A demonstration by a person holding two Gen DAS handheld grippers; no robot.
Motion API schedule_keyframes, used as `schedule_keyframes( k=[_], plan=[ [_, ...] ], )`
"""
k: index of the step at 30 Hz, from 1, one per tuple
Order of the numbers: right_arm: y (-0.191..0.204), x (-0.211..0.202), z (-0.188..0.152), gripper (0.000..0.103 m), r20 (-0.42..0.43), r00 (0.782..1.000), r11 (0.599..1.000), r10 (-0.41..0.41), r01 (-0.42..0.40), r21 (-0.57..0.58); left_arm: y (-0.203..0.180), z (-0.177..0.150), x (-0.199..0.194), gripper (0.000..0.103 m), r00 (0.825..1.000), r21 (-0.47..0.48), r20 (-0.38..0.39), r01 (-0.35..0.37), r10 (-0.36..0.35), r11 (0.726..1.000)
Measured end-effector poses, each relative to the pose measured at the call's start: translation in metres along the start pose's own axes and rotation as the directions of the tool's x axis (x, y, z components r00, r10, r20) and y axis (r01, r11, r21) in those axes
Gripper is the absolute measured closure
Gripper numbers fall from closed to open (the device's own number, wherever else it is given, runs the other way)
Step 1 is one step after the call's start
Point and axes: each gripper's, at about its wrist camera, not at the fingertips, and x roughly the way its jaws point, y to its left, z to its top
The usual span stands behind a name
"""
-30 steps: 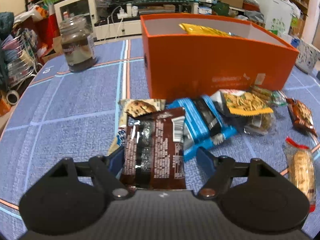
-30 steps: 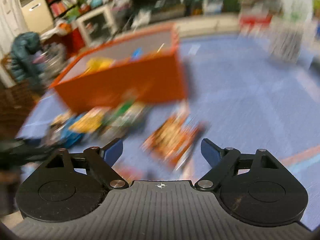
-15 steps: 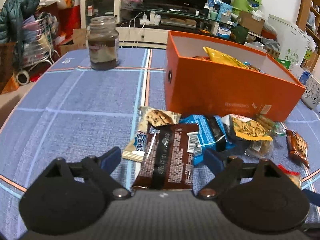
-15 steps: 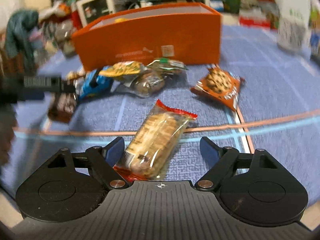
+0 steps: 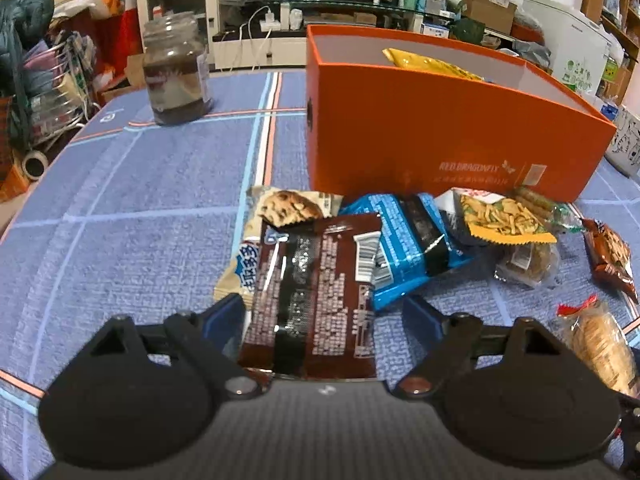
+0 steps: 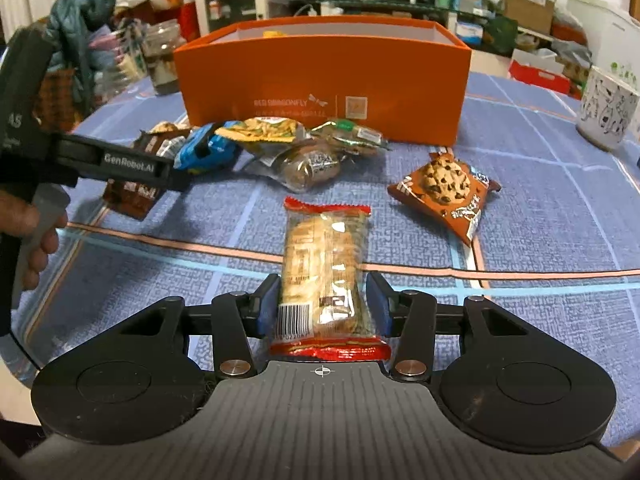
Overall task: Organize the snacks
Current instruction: 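Grasp the dark chocolate pack with the left tool while the right tool grasps the clear wafer bag, then lift the chocolate pack and wafer bag over the orange box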
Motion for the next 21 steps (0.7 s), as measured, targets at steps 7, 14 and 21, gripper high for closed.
schedule_keyframes(
  k=[7,14,21],
  plan=[
    [0.0,0.002,0.006,0.081,-0.024,0.999,1.0,0.023,-0.024,-0.016,0.002,0.003,-0.008,0.054,1.0,-0.03,-0.012,0.011,-0.011,0.999],
    [0.0,0.0,0.008,0.082,-0.026,0.998,0.998,0.056,-0.056,-0.005,0.006,0.004,-0.025,0.054,1.0,-0.046,0.013,0.009,-0.008,0.999],
    [0.007,-0.004,0.012,0.082,-0.022,0.997,0.997,0.068,-0.069,-0.034,0.0,0.007,-0.039,0.054,0.999,-0.025,0.034,-0.041,0.042,0.999]
  ],
)
